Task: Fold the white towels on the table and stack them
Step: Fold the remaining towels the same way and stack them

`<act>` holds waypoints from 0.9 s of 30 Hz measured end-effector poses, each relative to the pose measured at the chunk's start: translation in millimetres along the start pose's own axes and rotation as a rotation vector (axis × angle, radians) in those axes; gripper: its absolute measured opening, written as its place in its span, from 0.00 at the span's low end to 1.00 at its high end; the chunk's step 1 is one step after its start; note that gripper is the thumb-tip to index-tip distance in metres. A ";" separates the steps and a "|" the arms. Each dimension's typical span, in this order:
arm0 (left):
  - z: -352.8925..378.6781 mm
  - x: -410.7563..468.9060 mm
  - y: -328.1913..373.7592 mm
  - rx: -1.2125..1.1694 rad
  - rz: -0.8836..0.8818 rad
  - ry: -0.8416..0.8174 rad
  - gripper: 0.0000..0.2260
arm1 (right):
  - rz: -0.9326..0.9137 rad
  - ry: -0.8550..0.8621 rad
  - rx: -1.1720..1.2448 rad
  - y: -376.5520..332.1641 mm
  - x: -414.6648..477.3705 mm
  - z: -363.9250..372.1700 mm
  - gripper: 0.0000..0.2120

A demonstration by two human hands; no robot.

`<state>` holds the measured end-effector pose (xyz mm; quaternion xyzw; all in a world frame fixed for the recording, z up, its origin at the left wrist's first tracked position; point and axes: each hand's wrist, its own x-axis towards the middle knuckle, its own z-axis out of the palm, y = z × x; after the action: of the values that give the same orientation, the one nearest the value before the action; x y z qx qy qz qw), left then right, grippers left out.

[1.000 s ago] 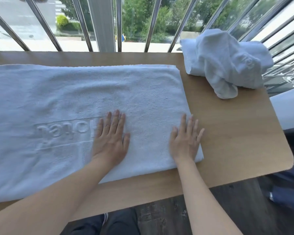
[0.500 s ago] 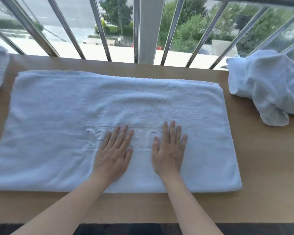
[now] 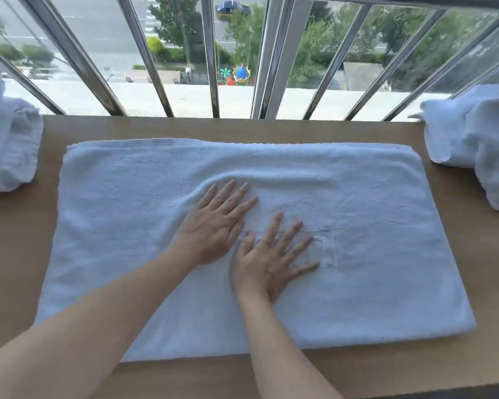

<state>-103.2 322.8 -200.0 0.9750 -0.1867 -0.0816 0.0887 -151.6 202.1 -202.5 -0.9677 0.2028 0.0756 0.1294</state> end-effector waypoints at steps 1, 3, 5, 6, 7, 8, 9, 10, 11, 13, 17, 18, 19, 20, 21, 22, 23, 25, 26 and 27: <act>-0.9 8.2 -7.6 0.008 0.028 -0.010 0.25 | 0.000 0.027 0.002 -0.3 0.9 2.8 0.34; -3.7 25.3 -20.6 0.014 0.081 -0.020 0.25 | 0.001 0.080 0.010 0.2 3.6 6.6 0.35; -7.1 44.7 -29.4 0.014 0.136 -0.038 0.25 | 0.009 0.104 0.010 -0.3 4.5 9.3 0.35; -8.6 55.6 -33.2 0.021 0.159 -0.044 0.25 | 0.008 0.105 0.004 -1.3 4.9 10.1 0.36; -10.2 67.2 -37.2 0.028 0.177 -0.048 0.25 | 0.006 0.105 -0.007 -2.3 5.6 10.9 0.36; -12.0 78.4 -41.1 0.030 0.193 -0.053 0.25 | 0.006 0.111 -0.016 -2.3 5.6 12.1 0.37; -13.5 89.2 -44.8 0.031 0.207 -0.057 0.25 | 0.008 0.121 -0.023 -1.4 5.6 13.3 0.37; -14.6 99.1 -47.8 0.030 0.213 -0.058 0.25 | 0.008 0.129 -0.031 -0.1 5.6 14.1 0.37; -15.7 107.7 -50.0 0.026 0.207 -0.059 0.25 | 0.007 0.136 -0.037 0.7 5.7 14.5 0.38; -17.6 120.9 -51.5 0.008 0.167 -0.057 0.25 | 0.004 0.144 -0.046 1.0 6.2 15.8 0.38; -19.7 116.7 -36.3 -0.031 0.048 -0.019 0.27 | 0.008 0.157 -0.061 1.1 7.2 18.0 0.37; -17.4 104.3 -29.0 -0.068 0.015 -0.010 0.27 | 0.009 0.160 -0.060 1.6 7.2 18.3 0.36; -13.6 87.3 -21.1 -0.100 -0.013 0.007 0.27 | 0.008 0.162 -0.059 2.1 7.8 18.6 0.36; -8.4 65.6 -13.1 -0.119 -0.041 0.029 0.26 | 0.007 0.164 -0.059 2.7 8.3 19.2 0.36; -2.4 40.6 -6.0 -0.130 -0.075 0.054 0.26 | 0.006 0.165 -0.060 3.3 8.0 19.5 0.37; 3.9 14.9 -0.4 -0.139 -0.117 0.081 0.25 | 0.004 0.167 -0.060 3.9 7.7 19.4 0.37; 9.7 -10.2 3.1 -0.146 -0.167 0.104 0.25 | 0.003 0.170 -0.057 4.2 7.4 19.1 0.37; 17.3 -55.7 3.1 -0.139 -0.249 0.128 0.25 | -0.001 0.177 -0.046 3.6 7.0 17.8 0.37; 19.4 -75.3 -0.2 -0.125 -0.277 0.135 0.25 | -0.002 0.181 -0.041 2.6 6.8 16.8 0.37; 20.6 -92.2 -4.7 -0.110 -0.300 0.139 0.25 | 0.003 0.180 -0.040 1.6 6.4 15.7 0.37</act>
<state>-190.1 359.1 -209.3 0.9889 -0.0280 -0.0365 0.1414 -148.0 202.7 -219.2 -0.9727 0.2134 -0.0073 0.0911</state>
